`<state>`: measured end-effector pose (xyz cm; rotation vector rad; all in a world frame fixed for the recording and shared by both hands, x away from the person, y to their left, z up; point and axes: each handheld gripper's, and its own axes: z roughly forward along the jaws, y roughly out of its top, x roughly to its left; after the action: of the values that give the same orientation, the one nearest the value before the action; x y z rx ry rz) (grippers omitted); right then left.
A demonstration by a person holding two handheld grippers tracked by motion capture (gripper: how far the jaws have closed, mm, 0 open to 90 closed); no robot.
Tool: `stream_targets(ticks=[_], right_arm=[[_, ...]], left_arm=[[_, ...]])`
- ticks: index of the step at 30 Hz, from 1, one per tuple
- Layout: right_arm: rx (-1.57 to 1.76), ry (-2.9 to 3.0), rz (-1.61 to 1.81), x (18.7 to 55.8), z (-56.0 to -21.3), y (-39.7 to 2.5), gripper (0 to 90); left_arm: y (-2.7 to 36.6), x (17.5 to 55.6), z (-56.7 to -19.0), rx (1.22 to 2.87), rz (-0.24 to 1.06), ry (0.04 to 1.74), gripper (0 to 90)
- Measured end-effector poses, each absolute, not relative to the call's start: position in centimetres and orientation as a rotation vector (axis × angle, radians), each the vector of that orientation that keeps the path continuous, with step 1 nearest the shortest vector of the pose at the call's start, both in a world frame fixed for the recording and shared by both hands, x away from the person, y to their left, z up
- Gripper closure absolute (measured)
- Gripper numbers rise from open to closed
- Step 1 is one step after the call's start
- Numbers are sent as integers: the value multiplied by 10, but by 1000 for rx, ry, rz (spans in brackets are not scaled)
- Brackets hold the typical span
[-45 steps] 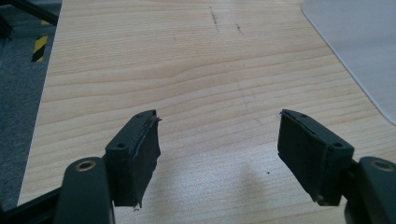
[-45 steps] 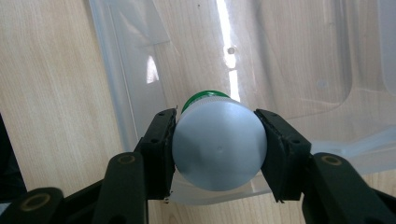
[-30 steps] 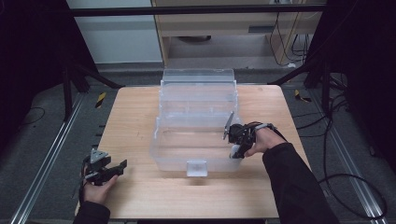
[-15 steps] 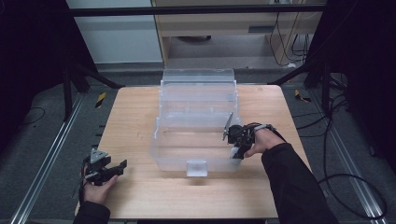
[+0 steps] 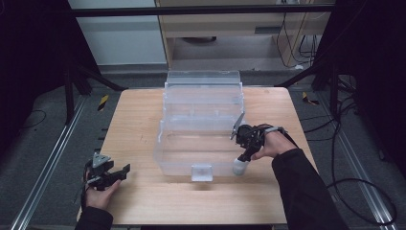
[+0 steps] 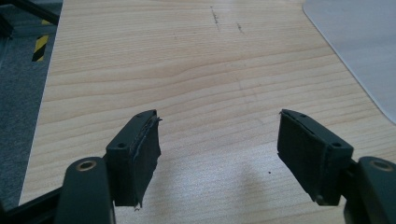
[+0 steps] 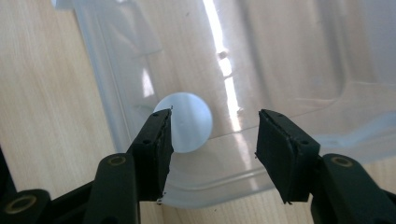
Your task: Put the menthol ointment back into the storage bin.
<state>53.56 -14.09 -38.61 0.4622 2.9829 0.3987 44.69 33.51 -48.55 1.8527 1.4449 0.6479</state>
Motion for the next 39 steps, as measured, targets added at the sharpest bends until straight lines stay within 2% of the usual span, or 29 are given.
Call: stream_targets(ticks=[4, 6, 9, 13, 18, 29, 39], right_arm=[[523, 2930, 477, 532, -377, -147, 417], [538, 2866, 593, 527, -368, -154, 357], [563, 2793, 698, 521, -360, -164, 337], [646, 2685, 805, 513, -355, -176, 273], [768, 2504, 943, 500, -357, -191, 244], [1014, 2203, 1164, 468, -388, -231, 228], [1222, 1996, 1227, 455, -427, -270, 183]], left_arm=[[335, 447, -486, 1853, 648, 1446, 291], [335, 447, -486, 1854, 647, 1446, 291], [335, 447, -486, 1854, 646, 1446, 291], [335, 447, -486, 1859, 640, 1447, 293], [335, 446, -486, 1855, 637, 1443, 313], [335, 446, -486, 1855, 626, 1443, 375], [337, 447, -486, 1845, 629, 1452, 373]])
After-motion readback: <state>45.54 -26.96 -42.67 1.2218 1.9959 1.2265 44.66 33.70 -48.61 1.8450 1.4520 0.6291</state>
